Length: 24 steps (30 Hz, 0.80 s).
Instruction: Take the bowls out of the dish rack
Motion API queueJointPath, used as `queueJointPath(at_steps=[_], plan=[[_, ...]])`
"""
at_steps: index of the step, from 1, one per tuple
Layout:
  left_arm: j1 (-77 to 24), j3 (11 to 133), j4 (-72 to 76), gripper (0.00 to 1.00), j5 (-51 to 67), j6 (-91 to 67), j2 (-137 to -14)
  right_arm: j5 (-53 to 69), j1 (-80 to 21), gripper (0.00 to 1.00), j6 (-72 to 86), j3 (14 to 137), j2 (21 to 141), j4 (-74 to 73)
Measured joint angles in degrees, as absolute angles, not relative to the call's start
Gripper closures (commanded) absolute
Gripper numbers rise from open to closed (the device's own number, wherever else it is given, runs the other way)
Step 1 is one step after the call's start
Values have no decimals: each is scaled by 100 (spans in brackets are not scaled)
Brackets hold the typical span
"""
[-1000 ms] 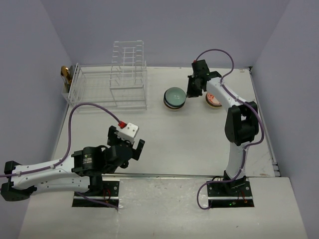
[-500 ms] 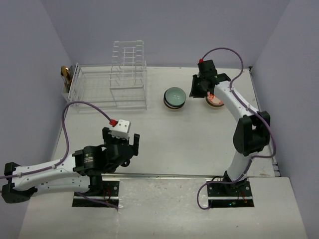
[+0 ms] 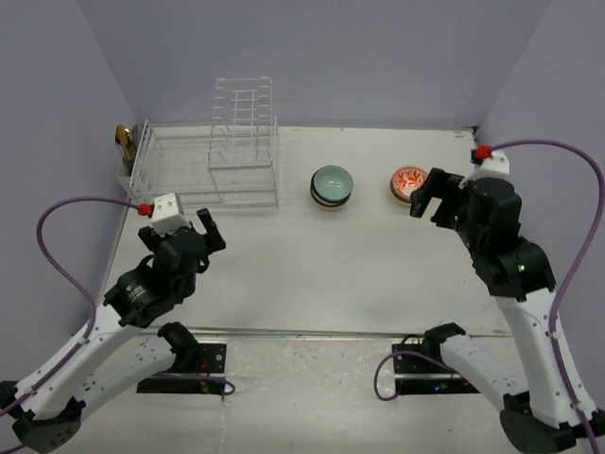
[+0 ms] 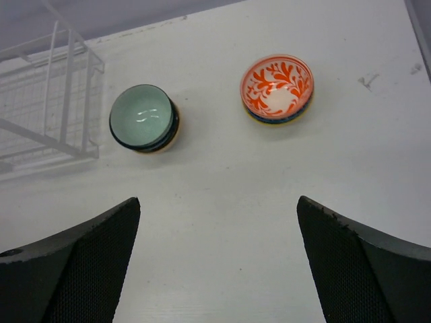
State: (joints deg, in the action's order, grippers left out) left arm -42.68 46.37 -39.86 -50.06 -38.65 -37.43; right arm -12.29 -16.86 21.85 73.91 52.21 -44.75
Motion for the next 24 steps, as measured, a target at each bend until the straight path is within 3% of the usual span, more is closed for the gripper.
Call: queueJointPath(at_steps=[11,24], plan=[[-4206,5142,-4283,0,-5127,-2849,-2897,-1544,-1684,1,1916,5048,1909,-4628],[-4169,4023,-3638,0,-4941,-2484,-2502,-1734,-1686,1,2064,4792,1850,-4397]])
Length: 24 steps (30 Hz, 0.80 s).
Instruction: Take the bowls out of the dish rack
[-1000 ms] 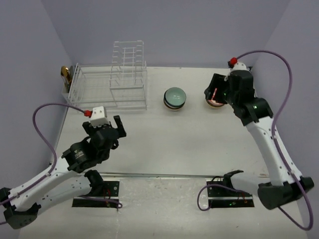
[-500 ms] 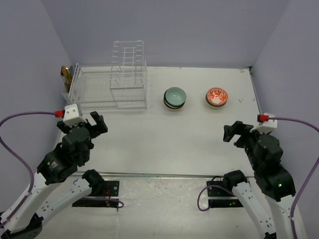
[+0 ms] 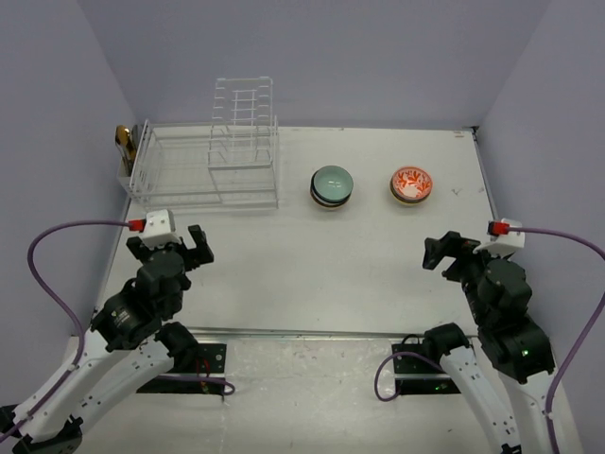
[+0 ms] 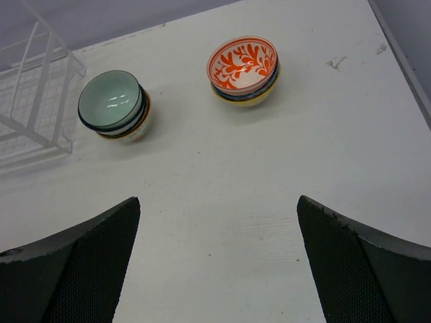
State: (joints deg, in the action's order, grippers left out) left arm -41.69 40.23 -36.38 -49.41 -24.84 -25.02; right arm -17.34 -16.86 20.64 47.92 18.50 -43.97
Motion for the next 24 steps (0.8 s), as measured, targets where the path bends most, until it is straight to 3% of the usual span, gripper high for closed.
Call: queueJointPath(at_steps=[24], plan=[[-3675,3706,-3002,0,-4359,-2014,-2038,-1903,-1686,1,1981,4289,1702,-3813]])
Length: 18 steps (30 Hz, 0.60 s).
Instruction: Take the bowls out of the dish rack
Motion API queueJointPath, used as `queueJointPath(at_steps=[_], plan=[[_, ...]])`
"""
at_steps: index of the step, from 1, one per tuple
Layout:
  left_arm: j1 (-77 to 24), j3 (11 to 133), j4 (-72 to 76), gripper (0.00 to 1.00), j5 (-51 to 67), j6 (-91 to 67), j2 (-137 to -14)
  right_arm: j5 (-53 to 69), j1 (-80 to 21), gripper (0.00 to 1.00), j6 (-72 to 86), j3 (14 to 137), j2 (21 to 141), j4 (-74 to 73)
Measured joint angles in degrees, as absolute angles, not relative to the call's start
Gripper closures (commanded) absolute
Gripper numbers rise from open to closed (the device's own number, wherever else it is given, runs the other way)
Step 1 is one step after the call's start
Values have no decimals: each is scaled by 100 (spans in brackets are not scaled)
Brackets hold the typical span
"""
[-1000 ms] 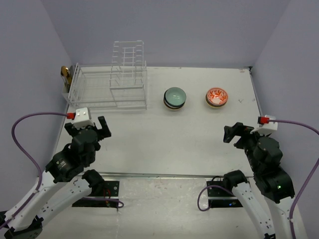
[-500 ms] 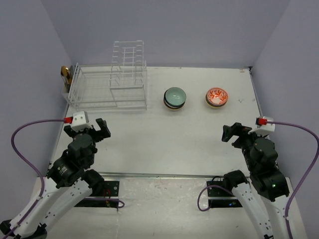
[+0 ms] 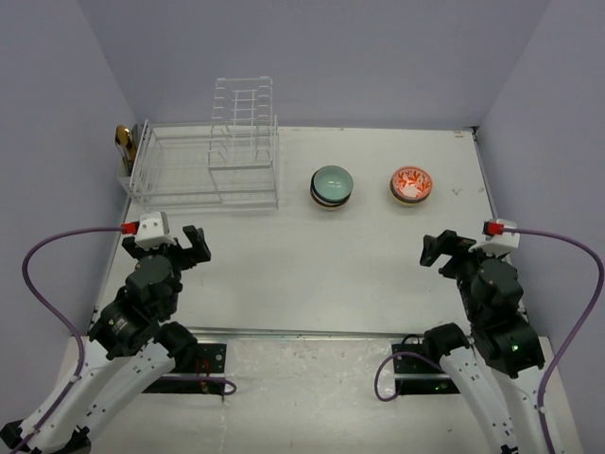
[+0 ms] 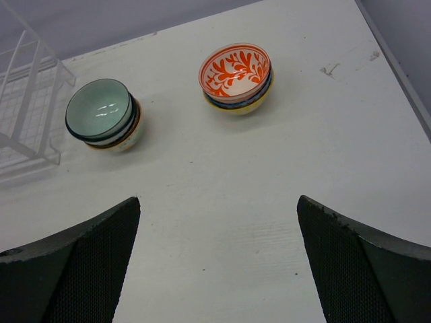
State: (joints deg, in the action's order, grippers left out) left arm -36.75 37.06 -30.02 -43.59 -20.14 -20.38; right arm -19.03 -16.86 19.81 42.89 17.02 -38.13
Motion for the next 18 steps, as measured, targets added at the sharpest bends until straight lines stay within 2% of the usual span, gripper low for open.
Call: queueJointPath(at_steps=[18], plan=[[-3671,3682,-2956,0,-4167,-1887,-2018,-2008,-1686,1,1979,4165,1822,-3756]])
